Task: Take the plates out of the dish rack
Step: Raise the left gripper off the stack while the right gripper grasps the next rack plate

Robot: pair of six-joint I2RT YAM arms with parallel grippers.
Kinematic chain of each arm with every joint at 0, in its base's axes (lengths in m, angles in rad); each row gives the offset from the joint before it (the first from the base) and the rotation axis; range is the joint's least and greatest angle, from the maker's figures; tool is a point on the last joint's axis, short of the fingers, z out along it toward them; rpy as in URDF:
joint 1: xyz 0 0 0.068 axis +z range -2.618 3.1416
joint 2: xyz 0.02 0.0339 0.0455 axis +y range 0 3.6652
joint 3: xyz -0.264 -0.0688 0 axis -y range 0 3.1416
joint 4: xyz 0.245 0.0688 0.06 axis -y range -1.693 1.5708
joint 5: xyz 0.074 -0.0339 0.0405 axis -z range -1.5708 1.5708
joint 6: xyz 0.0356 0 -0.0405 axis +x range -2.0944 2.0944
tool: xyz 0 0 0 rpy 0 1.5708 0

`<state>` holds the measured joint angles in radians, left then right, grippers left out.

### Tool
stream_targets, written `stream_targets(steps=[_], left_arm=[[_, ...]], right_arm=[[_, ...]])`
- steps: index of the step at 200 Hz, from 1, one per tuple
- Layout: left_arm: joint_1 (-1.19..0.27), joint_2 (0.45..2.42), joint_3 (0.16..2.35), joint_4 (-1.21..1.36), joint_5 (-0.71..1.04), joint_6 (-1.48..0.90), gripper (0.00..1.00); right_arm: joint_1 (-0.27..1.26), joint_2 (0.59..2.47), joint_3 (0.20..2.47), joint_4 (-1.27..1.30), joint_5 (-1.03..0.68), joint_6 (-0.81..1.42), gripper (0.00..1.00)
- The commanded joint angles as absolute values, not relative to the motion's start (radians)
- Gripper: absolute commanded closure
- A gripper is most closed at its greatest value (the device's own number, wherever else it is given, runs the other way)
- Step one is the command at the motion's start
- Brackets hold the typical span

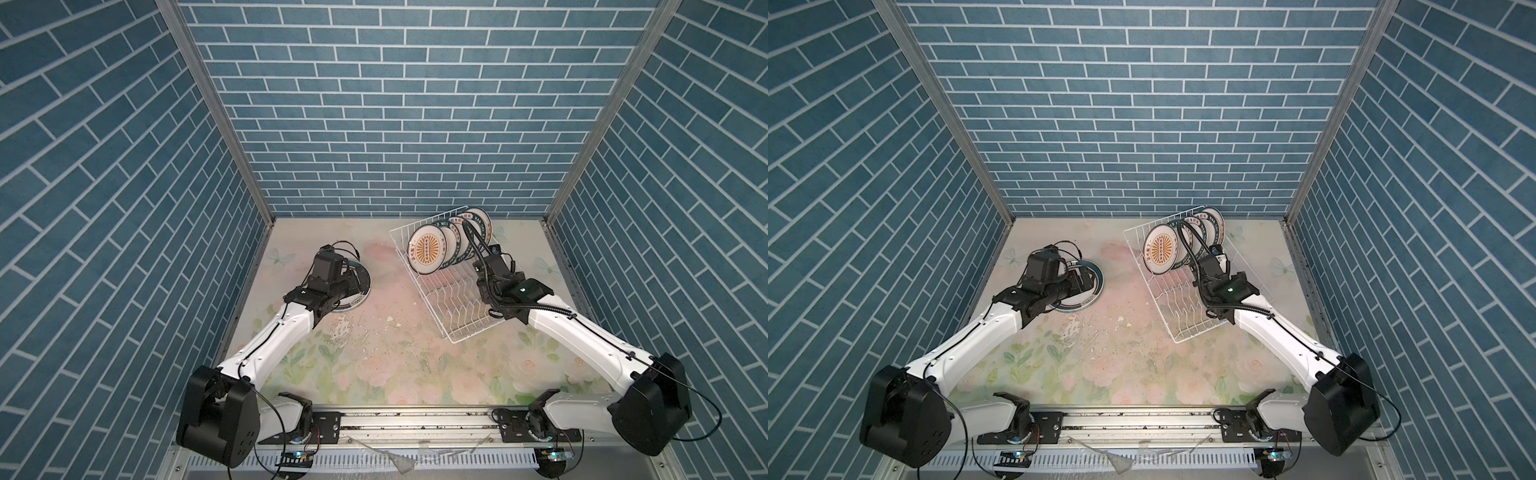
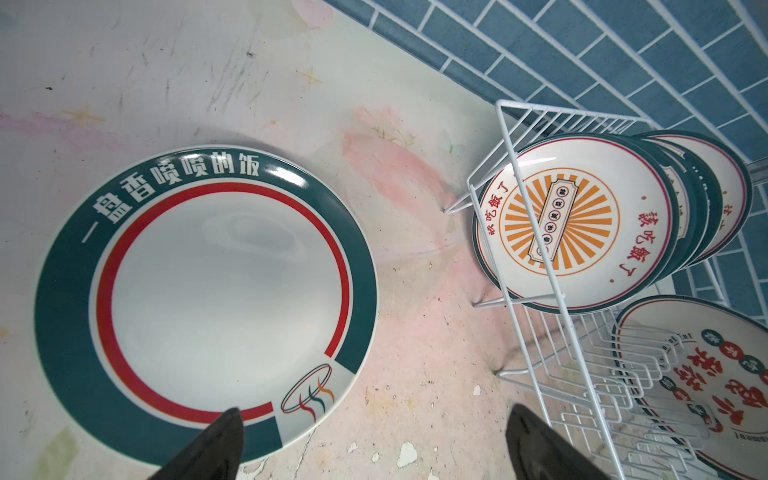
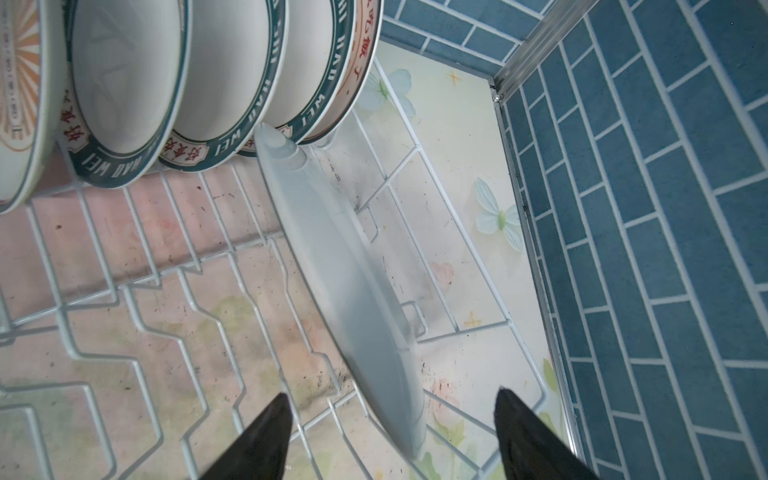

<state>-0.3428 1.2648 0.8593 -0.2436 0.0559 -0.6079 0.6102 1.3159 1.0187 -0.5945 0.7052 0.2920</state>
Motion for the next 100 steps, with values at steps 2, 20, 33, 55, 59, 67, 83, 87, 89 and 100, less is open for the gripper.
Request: stream_targets(steps=[2,20,33,55,59,67,83,87,89,100], left_arm=[[-0.364,1.271,0.874,-0.257,0.010,-0.590,0.01],[-0.371,1.254,0.857,-0.227,0.013,-0.588,0.01],[-0.372,1.244,0.853,-0.226,0.004,-0.586,0.01],[-0.374,1.230,0.847,-0.223,-0.014,-0.577,0.01],[-0.373,1.228,0.846,-0.220,-0.015,-0.576,0.01],[-0.374,1.223,0.840,-0.214,-0.015,-0.575,0.01],[-0.373,1.211,0.832,-0.211,-0.032,-0.577,0.01],[-0.373,1.208,0.830,-0.214,-0.043,-0.582,0.01],[-0.373,1.204,0.829,-0.215,-0.048,-0.583,0.01],[-0.374,1.192,0.817,-0.209,-0.067,-0.585,0.01]], right_arm=[[0.604,1.356,1.053,-0.579,0.781,0.275,0.35],[0.602,1.375,1.055,-0.571,0.782,0.275,0.41],[0.600,1.382,1.055,-0.568,0.794,0.275,0.46],[0.594,1.396,1.052,-0.561,0.802,0.273,0.56],[0.594,1.401,1.051,-0.560,0.803,0.273,0.58],[0.594,1.411,1.052,-0.557,0.809,0.273,0.61],[0.592,1.432,1.054,-0.558,0.814,0.270,0.67],[0.593,1.436,1.057,-0.557,0.816,0.270,0.69],[0.593,1.438,1.056,-0.558,0.817,0.271,0.69],[0.592,1.449,1.059,-0.559,0.826,0.271,0.74]])
